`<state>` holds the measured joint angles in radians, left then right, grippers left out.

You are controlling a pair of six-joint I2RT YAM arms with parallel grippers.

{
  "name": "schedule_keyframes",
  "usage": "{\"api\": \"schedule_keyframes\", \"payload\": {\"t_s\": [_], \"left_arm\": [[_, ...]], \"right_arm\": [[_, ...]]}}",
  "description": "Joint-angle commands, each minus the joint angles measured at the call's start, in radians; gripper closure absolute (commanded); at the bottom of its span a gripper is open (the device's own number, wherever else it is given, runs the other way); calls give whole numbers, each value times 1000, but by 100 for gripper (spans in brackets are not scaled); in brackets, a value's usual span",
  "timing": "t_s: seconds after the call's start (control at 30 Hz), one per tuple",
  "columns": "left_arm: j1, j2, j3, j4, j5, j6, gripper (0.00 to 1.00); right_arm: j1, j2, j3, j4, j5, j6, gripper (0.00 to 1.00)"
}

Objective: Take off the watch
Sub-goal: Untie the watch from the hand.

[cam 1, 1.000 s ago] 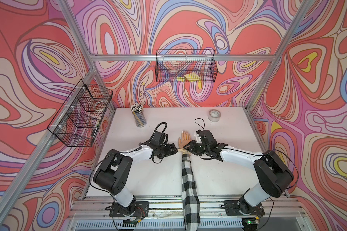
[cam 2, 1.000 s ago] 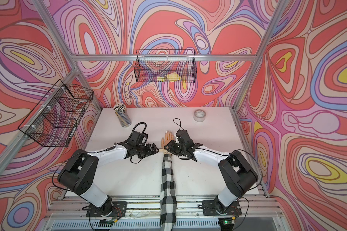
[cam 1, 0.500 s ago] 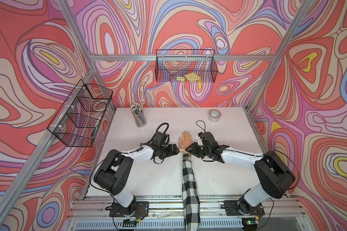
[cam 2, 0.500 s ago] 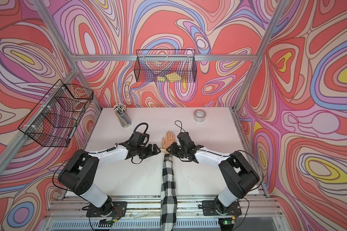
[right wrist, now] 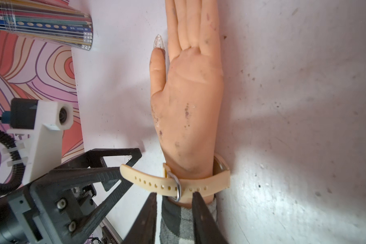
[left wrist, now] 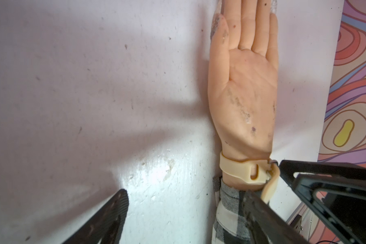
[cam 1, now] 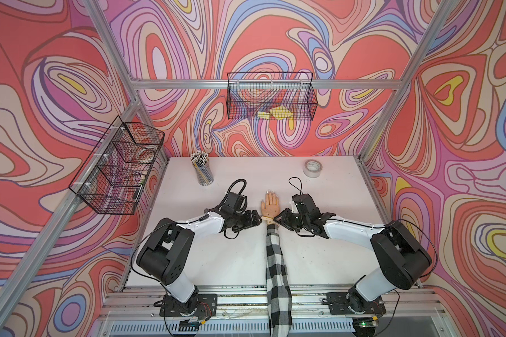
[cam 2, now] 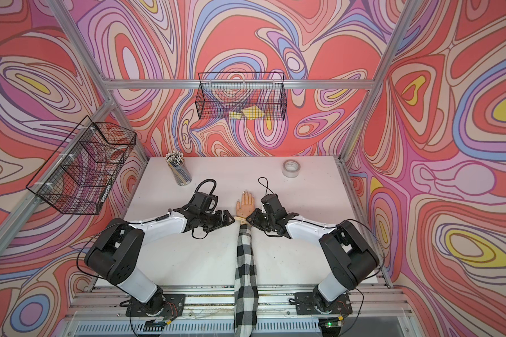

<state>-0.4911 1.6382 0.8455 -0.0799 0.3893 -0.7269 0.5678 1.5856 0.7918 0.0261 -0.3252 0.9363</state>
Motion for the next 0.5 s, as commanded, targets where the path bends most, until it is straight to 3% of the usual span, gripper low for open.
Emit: {"api": "schedule_keyframes", "payload": {"t_s": [0.0, 0.47], "left_arm": [[-3, -14, 23, -1, -8, 0, 13], [-3, -30, 33, -13, -14, 24, 13]], "right_arm": [[-5, 22, 15, 36, -28, -2, 70], [0, 73, 27, 142, -127, 55, 71]]}}
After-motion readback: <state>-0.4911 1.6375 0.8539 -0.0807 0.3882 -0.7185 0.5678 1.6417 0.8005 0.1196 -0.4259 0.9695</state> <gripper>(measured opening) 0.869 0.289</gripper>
